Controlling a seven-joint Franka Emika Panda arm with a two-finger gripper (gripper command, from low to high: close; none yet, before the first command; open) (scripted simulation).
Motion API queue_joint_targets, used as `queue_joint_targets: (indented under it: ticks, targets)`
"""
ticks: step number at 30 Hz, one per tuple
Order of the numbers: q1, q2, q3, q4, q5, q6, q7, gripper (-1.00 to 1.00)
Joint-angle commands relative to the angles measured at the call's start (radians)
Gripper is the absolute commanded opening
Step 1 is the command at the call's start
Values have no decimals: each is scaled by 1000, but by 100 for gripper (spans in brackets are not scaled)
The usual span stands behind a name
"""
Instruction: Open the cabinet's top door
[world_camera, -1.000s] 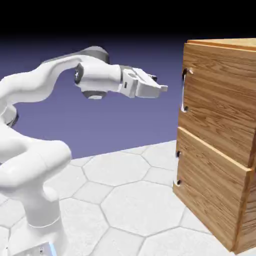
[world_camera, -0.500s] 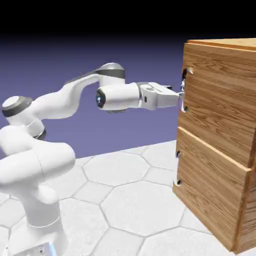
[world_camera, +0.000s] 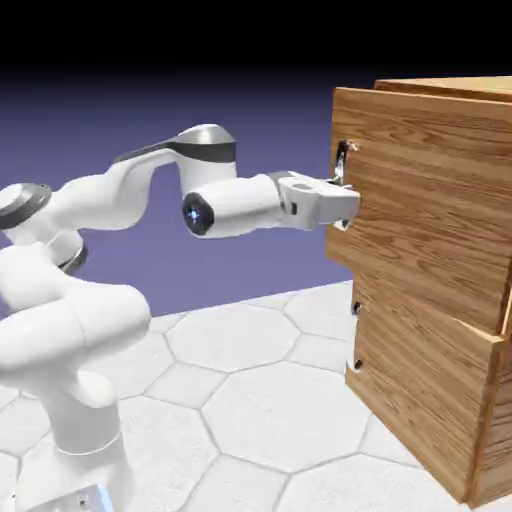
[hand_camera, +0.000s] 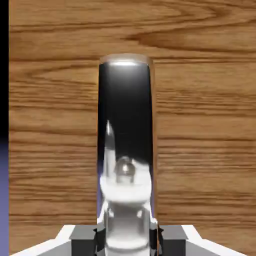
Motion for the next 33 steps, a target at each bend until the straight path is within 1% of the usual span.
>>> queue_joint_targets:
  ticks: [1, 9, 16, 20, 24, 33]
  targets:
    - [0, 7, -25, -19, -19, -42, -14, -100]
    - [-73, 99, -232, -110, -211, -390, -132, -100]
    - [-213, 267, -390, -94, -441, -695, -273, -100]
    - [-308, 409, -451, -37, -600, -855, -383, -100]
    - [-383, 554, -480, 41, -749, -969, -491, -100]
    - [-487, 880, -484, 265, -1054, -1106, -697, -100]
